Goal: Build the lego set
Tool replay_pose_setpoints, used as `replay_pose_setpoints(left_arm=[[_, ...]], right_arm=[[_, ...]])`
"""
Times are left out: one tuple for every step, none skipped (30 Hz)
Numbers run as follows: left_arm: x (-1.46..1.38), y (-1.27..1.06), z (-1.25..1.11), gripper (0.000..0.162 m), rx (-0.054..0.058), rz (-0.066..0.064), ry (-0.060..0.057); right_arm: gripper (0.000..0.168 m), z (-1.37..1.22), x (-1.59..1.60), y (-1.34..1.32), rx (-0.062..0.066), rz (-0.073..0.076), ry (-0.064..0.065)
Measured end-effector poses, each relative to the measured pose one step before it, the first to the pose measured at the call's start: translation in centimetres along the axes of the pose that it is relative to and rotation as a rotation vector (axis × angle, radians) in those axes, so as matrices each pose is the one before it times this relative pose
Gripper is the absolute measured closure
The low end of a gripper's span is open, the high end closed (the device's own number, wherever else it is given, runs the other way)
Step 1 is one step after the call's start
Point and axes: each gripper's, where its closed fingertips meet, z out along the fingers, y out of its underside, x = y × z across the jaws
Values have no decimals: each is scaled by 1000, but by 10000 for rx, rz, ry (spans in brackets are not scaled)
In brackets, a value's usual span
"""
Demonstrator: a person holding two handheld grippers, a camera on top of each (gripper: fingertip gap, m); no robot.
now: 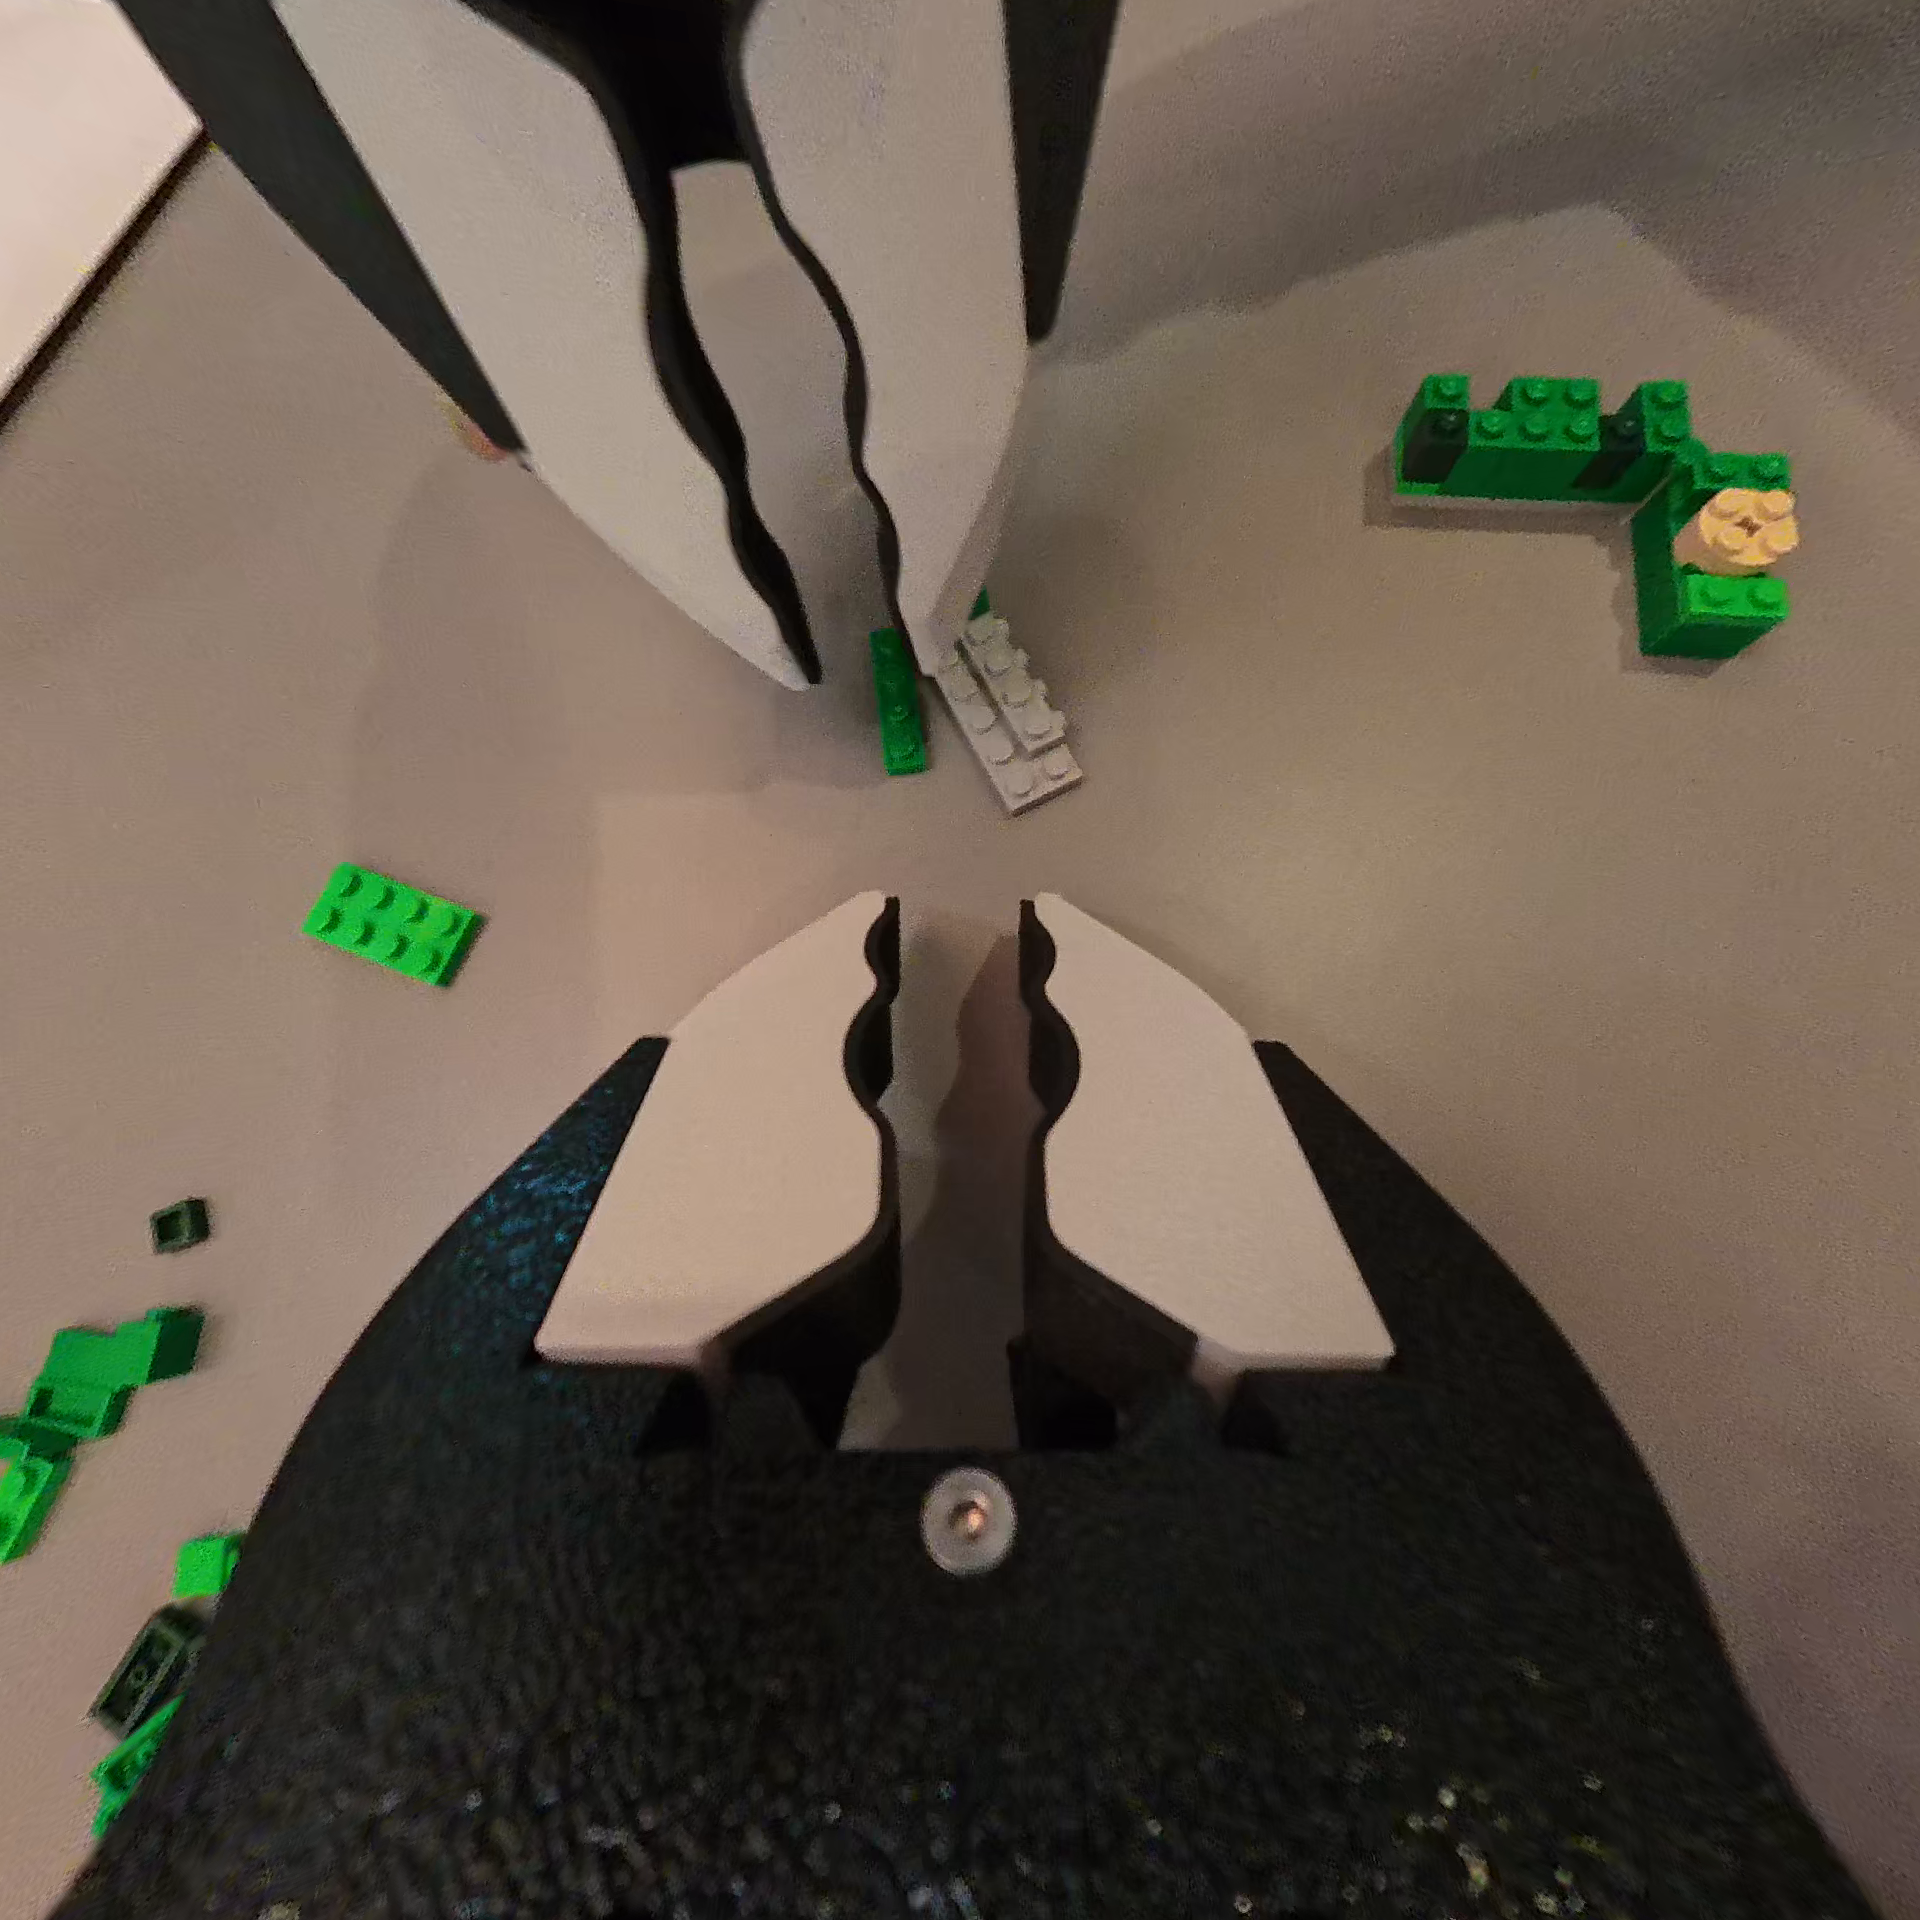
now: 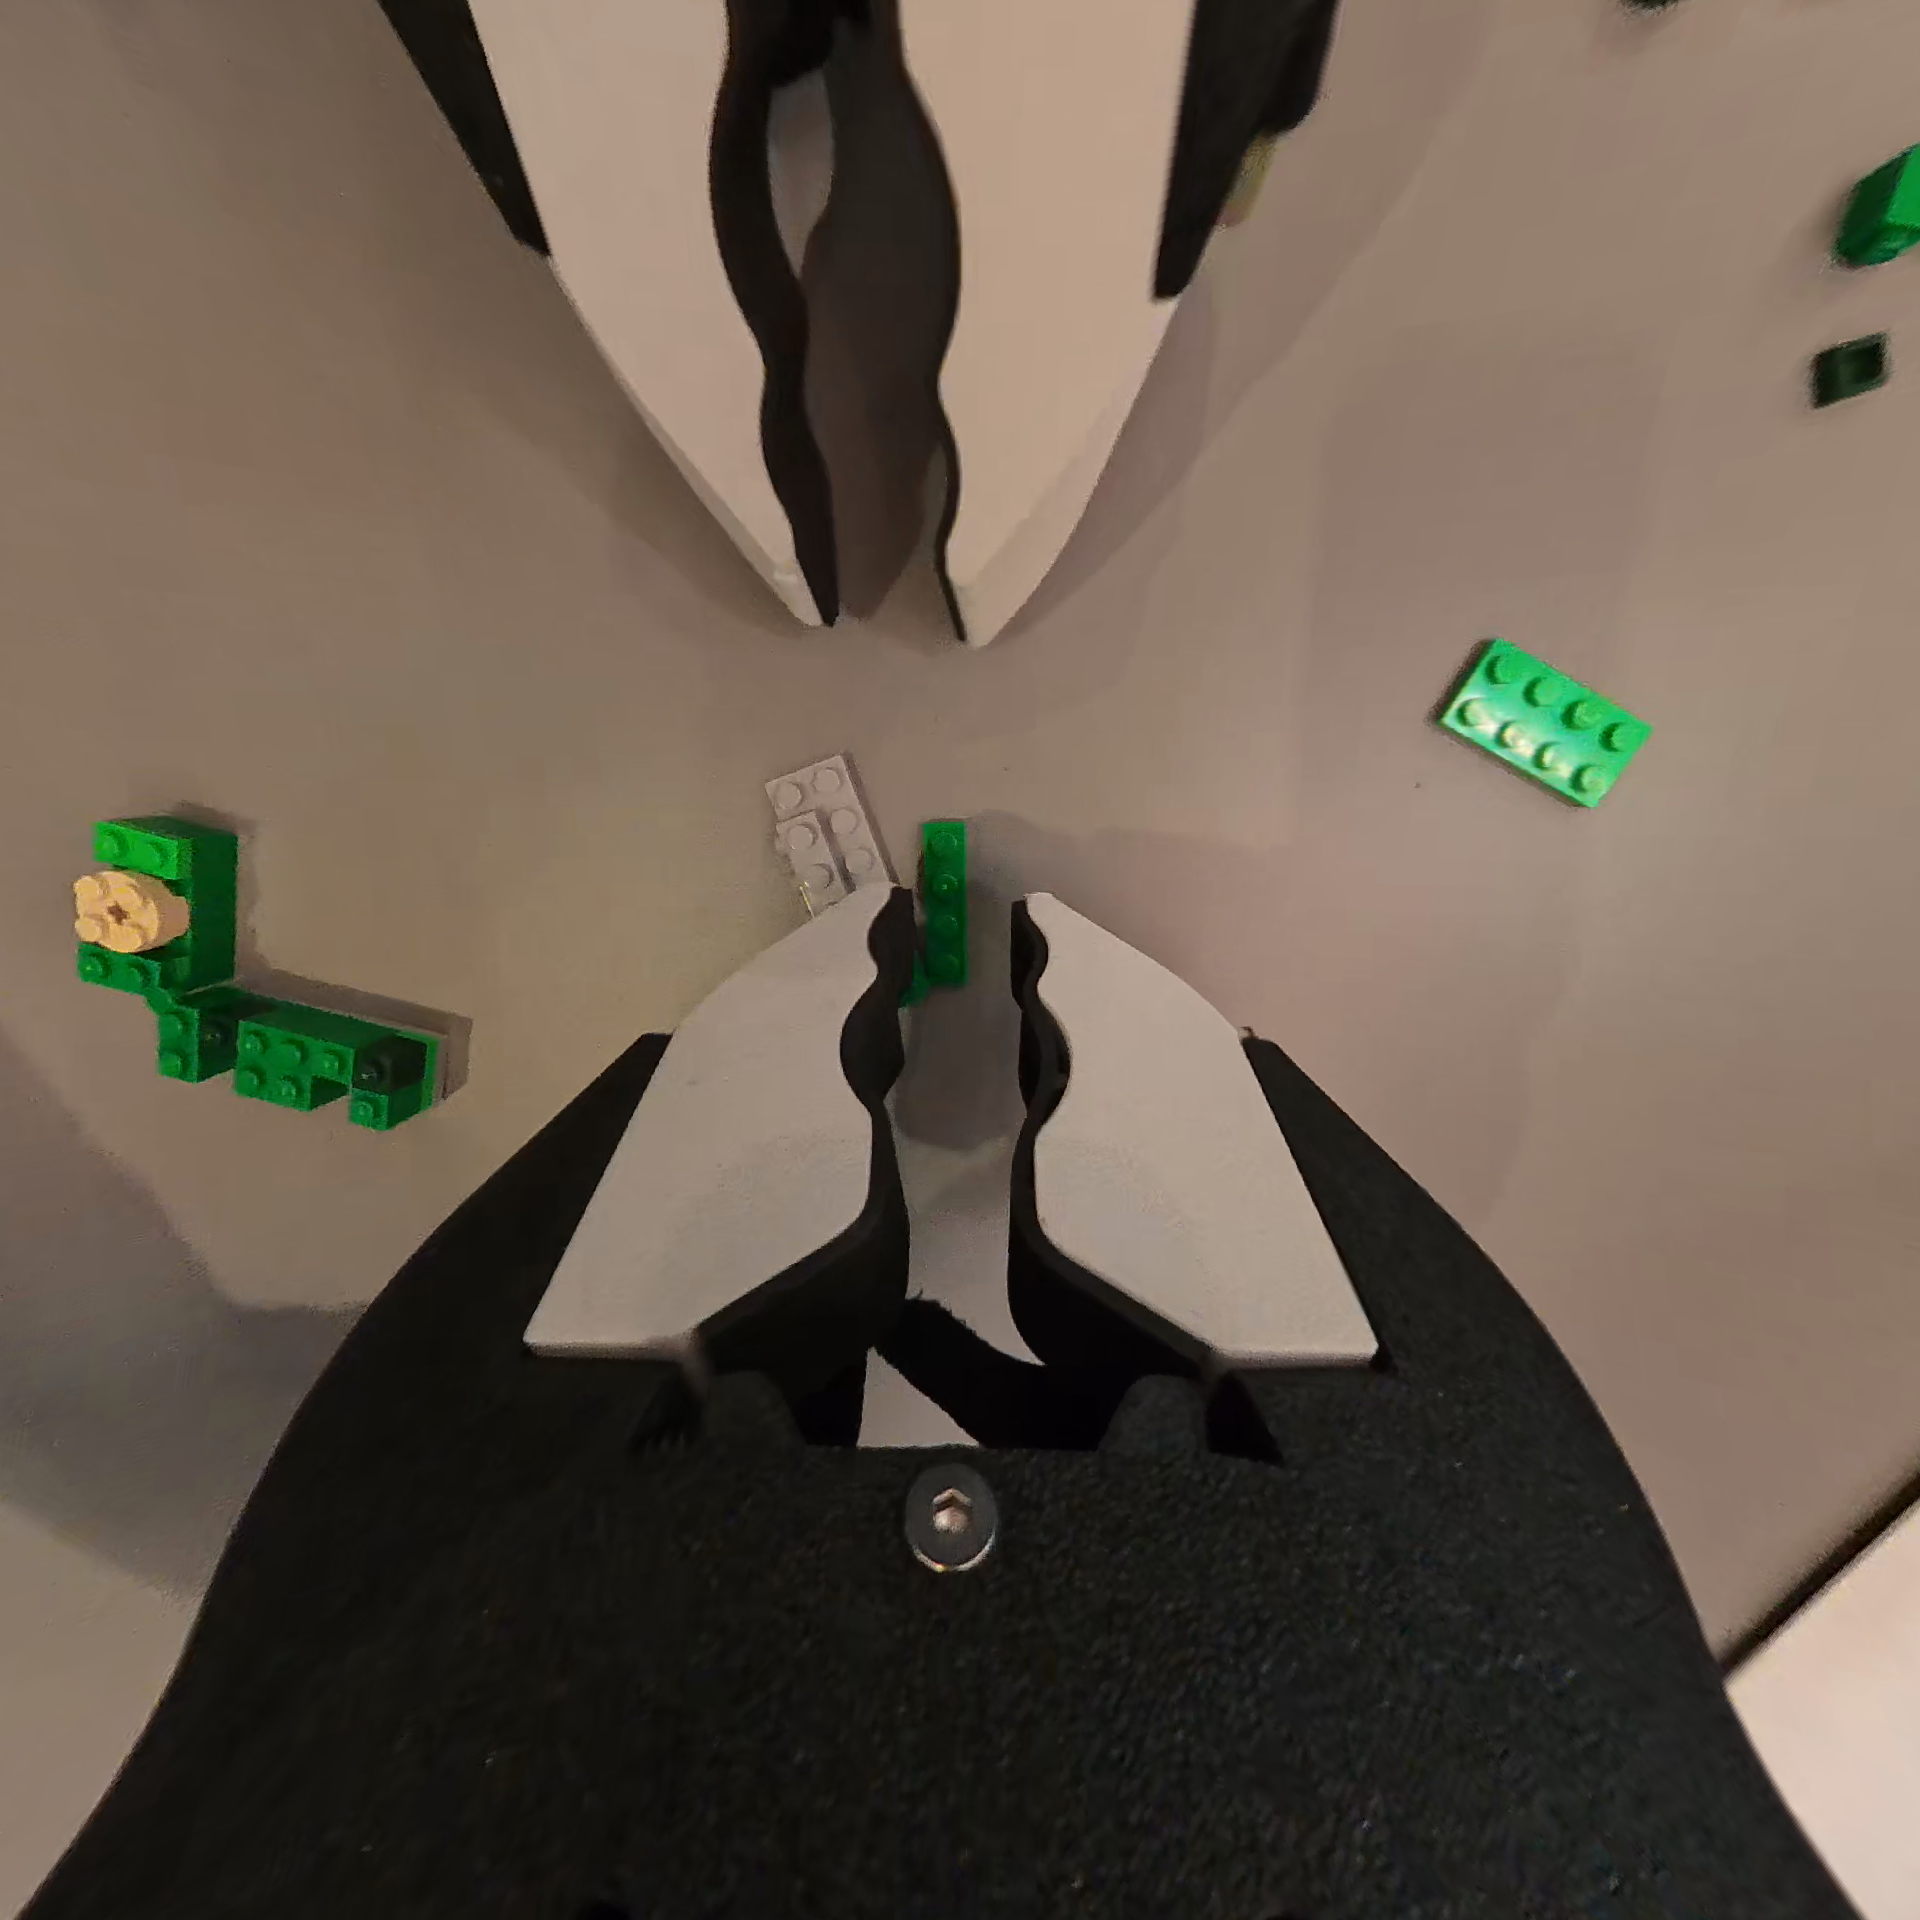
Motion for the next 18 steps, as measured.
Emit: replay_pose_setpoints(left_arm=[[-156,25,-171,141,57,-74,-41],[-135,90,-127,141,15,-58,-34],[-139,115,-88,141,-22,-41,-54],[-129,137,-48,141,-51,-33,-56],[-92,112,-38,141,-47,-30,-34],[-39,97,-17,141,-36,-31,-9],[-27,71,-8,142,-32,-24,-4],[16,42,-12,142,-27,-5,9],[50,15,3,142,-6,-2,37],[31,-9,-7,142,4,-16,23],[-9,-7,-25,142,7,-14,3],[1,0,-1,142,2,-6,5],[-8,5,-19,142,0,-6,1],[0,20,-17,142,-5,-9,6],[0,24,-15,142,-13,-14,6],[-27,25,-35,142,-8,-10,-12],[-47,7,-65,143,1,-5,-24],[-53,13,-75,143,9,-15,-17]], right_arm=[[152,166,-39,76,-392,-61,-63],[153,161,31,49,-349,-85,8],[153,148,69,24,-284,-117,53],[154,158,22,31,-251,-98,15],[155,151,8,65,-252,-70,15],[155,152,93,81,-228,-83,80],[156,121,52,15,-165,-99,91],[157,-2,-53,-177,-5,-89,25],[158,-5,70,-135,-16,-113,121],[158,33,33,17,-90,-131,110],[159,-2,-39,-30,-50,-73,50],[160,-3,-21,13,-58,-48,54],[160,8,-10,3,-38,-42,54],[160,-27,-32,4,-27,-43,39],[159,-21,-141,-12,-1,-55,-32],[159,-32,-181,-89,71,-6,-82],[158,-45,-123,-155,123,33,-74],[158,-37,-46,-120,110,54,-38]])
